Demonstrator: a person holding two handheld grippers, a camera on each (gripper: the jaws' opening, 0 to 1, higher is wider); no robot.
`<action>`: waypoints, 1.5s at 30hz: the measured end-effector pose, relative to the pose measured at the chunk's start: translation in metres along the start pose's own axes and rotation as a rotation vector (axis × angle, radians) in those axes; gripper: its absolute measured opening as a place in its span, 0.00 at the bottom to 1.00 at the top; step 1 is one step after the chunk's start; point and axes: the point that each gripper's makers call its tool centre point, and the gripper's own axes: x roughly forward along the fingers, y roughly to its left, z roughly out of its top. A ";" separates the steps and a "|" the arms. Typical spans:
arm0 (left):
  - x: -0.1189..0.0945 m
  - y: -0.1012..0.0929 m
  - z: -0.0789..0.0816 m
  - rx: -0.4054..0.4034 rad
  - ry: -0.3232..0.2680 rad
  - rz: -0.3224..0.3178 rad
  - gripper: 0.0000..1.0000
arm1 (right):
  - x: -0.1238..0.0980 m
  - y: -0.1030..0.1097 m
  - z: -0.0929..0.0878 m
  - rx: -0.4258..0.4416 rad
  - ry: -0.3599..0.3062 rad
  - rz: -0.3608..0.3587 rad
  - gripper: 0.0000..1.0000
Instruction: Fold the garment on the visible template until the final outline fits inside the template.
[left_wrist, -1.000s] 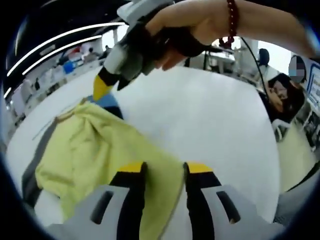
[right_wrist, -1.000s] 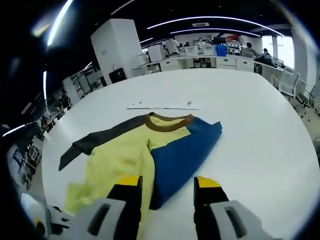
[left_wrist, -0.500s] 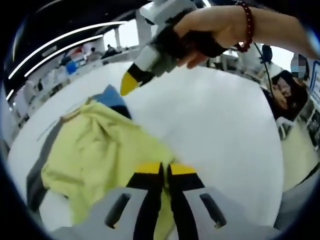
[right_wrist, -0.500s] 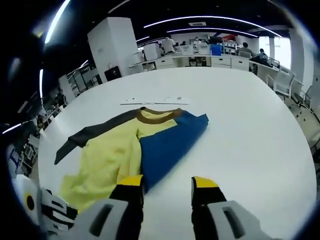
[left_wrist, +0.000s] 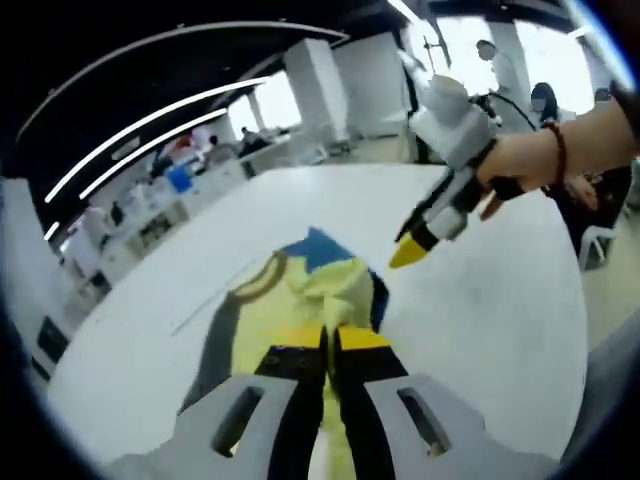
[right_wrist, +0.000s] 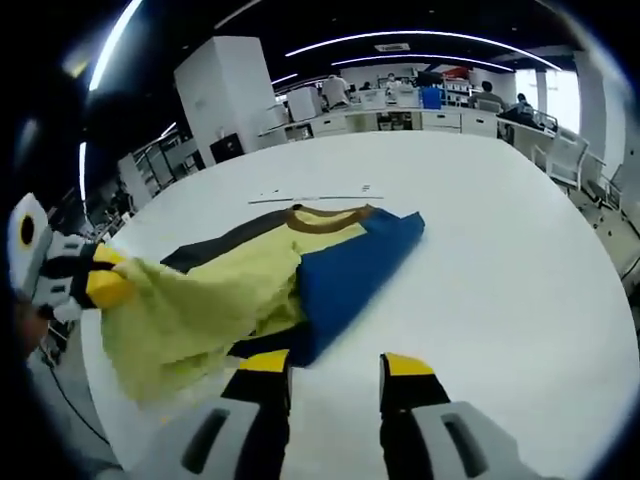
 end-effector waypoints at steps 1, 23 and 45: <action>-0.002 0.005 0.001 0.000 -0.002 0.000 0.00 | 0.001 0.003 -0.002 -0.001 0.001 0.006 0.31; -0.013 0.068 -0.009 -0.039 0.000 0.102 0.00 | 0.042 0.027 -0.016 0.016 -0.035 -0.087 0.21; -0.026 0.079 -0.010 -0.075 -0.013 0.145 0.00 | 0.017 0.000 0.015 -0.081 -0.097 -0.121 0.00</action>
